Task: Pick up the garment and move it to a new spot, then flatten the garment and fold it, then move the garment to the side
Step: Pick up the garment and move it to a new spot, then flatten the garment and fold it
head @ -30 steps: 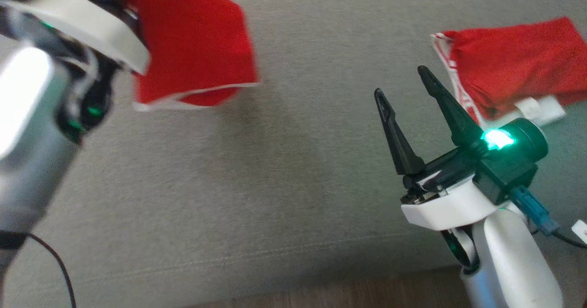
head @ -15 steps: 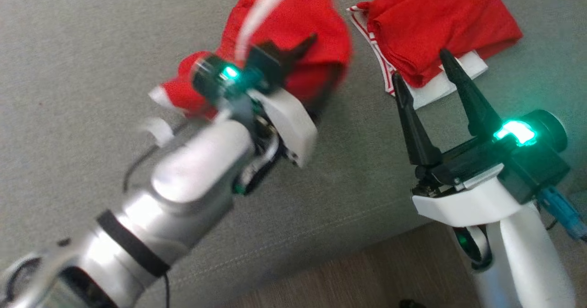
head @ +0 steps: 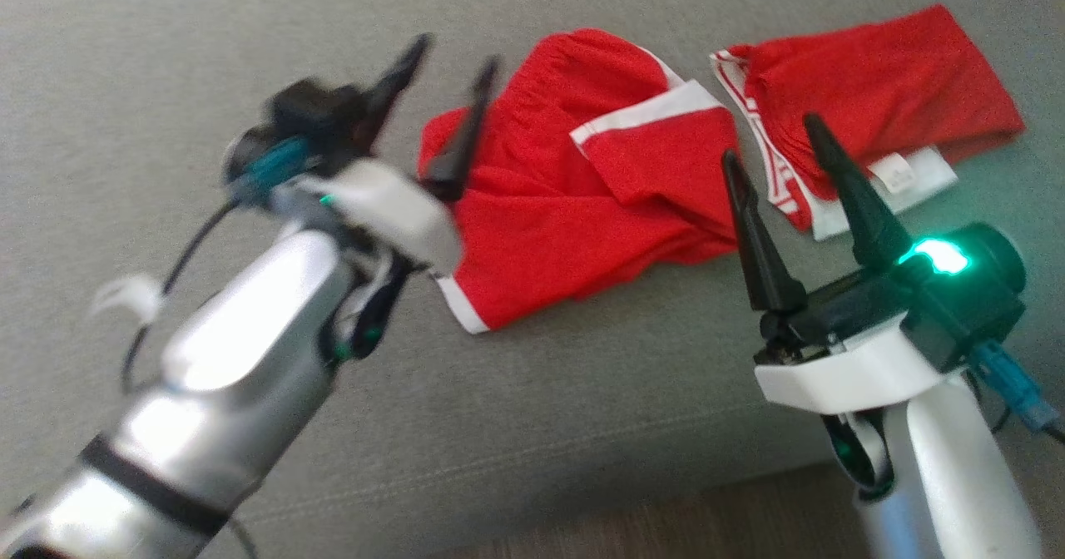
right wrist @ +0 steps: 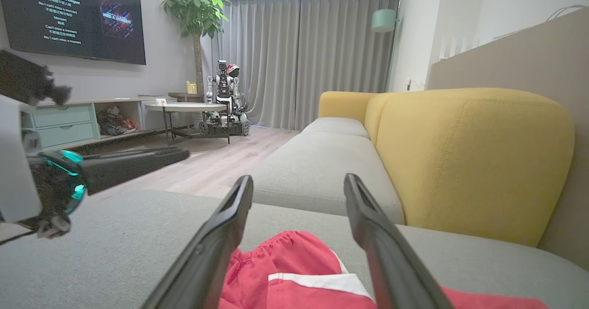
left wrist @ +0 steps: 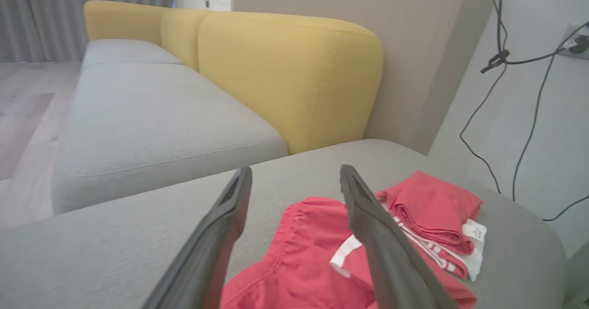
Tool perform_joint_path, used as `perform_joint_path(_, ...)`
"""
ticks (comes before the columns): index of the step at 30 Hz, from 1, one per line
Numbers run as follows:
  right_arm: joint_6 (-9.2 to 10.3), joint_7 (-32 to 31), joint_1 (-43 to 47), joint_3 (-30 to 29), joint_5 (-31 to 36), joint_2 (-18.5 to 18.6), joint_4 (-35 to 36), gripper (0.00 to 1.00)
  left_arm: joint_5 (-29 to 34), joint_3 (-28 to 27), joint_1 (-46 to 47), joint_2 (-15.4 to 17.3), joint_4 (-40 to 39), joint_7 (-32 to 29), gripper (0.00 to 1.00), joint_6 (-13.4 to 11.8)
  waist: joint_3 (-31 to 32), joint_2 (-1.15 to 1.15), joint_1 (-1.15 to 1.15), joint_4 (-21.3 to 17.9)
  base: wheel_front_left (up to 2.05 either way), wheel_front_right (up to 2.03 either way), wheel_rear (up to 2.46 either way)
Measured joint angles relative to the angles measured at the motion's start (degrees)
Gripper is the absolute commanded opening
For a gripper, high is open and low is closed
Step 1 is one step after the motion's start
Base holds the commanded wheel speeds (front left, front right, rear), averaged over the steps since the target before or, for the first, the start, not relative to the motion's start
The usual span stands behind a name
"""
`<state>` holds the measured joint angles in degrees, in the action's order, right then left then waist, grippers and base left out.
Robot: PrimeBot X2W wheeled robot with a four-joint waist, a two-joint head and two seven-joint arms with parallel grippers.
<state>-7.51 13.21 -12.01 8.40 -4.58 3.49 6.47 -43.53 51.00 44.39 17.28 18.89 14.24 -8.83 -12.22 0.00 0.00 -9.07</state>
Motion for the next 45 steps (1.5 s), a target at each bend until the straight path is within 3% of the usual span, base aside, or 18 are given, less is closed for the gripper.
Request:
perform_joint_path(4, 0.0, 0.0, 2.1, -0.6, 0.4, 0.0, -1.3, 1.0, 1.0, -7.7, -9.3, 3.2, -7.3, 0.1, 1.0, -0.8, 2.1, 0.0, 0.0, 2.7, 0.0, 0.0, 0.0)
perform_joint_path(8, 0.0, -0.1, 4.0, -1.2, 0.7, 0.0, -2.6, 1.0, 3.3, -15.9, -22.0, 2.9, -13.8, 0.1, 1.0, -0.7, 4.2, 0.0, 0.0, 5.1, 0.0, 0.0, 0.0)
perform_joint_path(10, 0.0, -0.1, 5.4, -1.5, 0.7, 0.0, -2.9, 1.0, 5.5, -20.5, -28.5, 1.4, -15.6, 0.1, 1.0, -0.7, 5.1, 0.0, 0.0, 6.1, 0.0, 0.0, 0.0)
perform_joint_path(14, 0.0, -0.1, 7.1, -2.0, 0.7, -0.2, -3.6, 1.0, 10.3, -26.4, -38.5, -3.8, -17.1, 0.3, 1.0, 1.9, 6.6, 0.0, 0.0, 7.7, 0.0, 0.0, 0.0)
perform_joint_path(19, 0.0, -0.7, 7.1, -2.4, 0.9, -0.2, -4.5, 1.0, 14.5, -31.9, -42.0, -9.5, -16.8, 0.3, 1.0, 6.2, 7.7, 0.0, 0.0, 9.0, 0.0, 0.0, 0.0)
perform_joint_path(25, 0.0, -3.2, 6.8, -5.2, 2.2, -0.3, -7.5, 1.0, 18.3, -34.3, -42.0, -11.9, -15.5, 0.3, 1.0, 10.5, 7.4, 0.0, 0.0, 10.0, 0.0, 0.0, 0.0)
perform_joint_path(32, 0.0, -6.8, 2.0, -8.5, 5.8, -0.4, -19.4, 1.0, 19.8, -35.5, -41.9, -13.8, -13.3, 0.4, 1.0, 13.4, 5.8, 0.0, 0.0, 12.1, 0.0, 0.0, 0.0)
perform_joint_path(45, 0.0, -7.6, -8.8, -14.4, 13.3, -0.4, -36.1, 1.0, 19.8, -34.9, -39.6, -14.3, -11.3, 0.4, 1.0, 15.2, 1.6, 0.0, 0.0, 17.5, 0.0, 0.0, 0.0)
